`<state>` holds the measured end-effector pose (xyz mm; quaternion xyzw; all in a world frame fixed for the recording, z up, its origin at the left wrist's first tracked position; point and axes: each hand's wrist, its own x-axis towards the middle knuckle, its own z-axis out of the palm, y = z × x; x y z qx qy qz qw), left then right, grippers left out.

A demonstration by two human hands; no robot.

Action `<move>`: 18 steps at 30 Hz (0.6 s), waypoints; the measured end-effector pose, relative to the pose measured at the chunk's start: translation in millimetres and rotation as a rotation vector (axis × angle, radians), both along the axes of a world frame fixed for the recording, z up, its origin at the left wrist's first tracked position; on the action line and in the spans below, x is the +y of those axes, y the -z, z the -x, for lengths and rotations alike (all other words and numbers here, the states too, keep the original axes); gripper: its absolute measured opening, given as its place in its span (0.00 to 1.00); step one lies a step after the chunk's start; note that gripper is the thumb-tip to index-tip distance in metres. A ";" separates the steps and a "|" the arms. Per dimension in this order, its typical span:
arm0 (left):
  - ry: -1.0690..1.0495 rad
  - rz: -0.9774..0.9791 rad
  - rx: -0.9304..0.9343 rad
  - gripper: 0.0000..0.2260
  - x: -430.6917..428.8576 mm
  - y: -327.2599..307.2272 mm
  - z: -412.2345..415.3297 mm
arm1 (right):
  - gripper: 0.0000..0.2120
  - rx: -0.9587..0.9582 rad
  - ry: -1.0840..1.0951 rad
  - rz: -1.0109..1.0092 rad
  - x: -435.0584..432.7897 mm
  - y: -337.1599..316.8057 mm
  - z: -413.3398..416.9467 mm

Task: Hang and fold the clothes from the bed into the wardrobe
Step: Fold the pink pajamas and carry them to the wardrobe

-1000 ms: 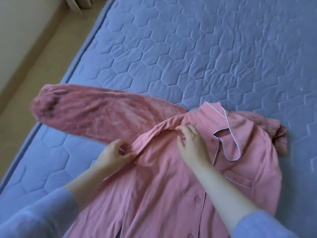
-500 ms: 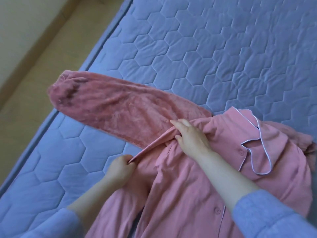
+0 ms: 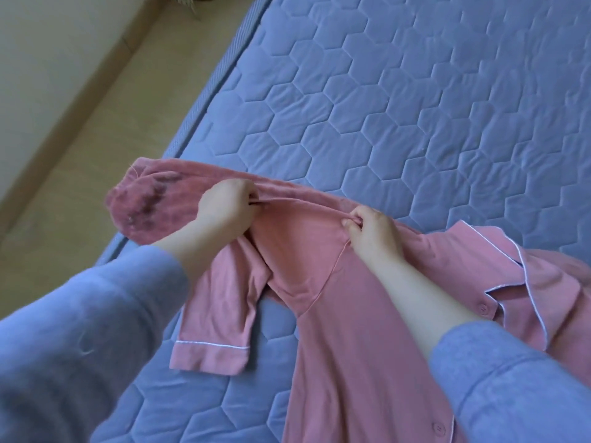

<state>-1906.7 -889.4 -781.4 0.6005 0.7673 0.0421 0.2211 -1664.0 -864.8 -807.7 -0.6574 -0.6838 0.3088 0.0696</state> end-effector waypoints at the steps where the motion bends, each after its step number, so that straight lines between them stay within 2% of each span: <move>1: 0.003 0.022 0.016 0.06 2.5 5.5 -2.0 | 0.08 0.002 0.012 0.020 0.5 3.8 -0.3; 3: -0.007 0.019 0.004 0.09 0.2 14.4 -7.3 | 0.06 0.008 0.025 0.047 -2.0 10.1 -0.6; 5: 0.000 -0.066 -0.005 0.14 -12.1 18.3 -13.9 | 0.05 0.031 0.030 0.043 -7.5 13.6 -0.5; 8: 0.040 -0.309 0.007 0.11 -41.6 16.6 -25.3 | 0.16 0.087 0.053 -0.046 -21.2 11.4 1.0; 10: 0.058 -0.370 -0.070 0.07 -66.6 16.1 -32.4 | 0.21 0.134 0.089 -0.124 -37.0 4.4 0.7; 14: -0.034 -0.256 -0.314 0.05 -127.2 18.9 -50.7 | 0.19 0.216 0.118 -0.197 -85.9 -12.5 -3.7; 18: -0.179 0.003 -0.427 0.04 -195.4 26.5 -73.0 | 0.10 0.178 0.124 -0.106 -155.4 -18.5 -14.2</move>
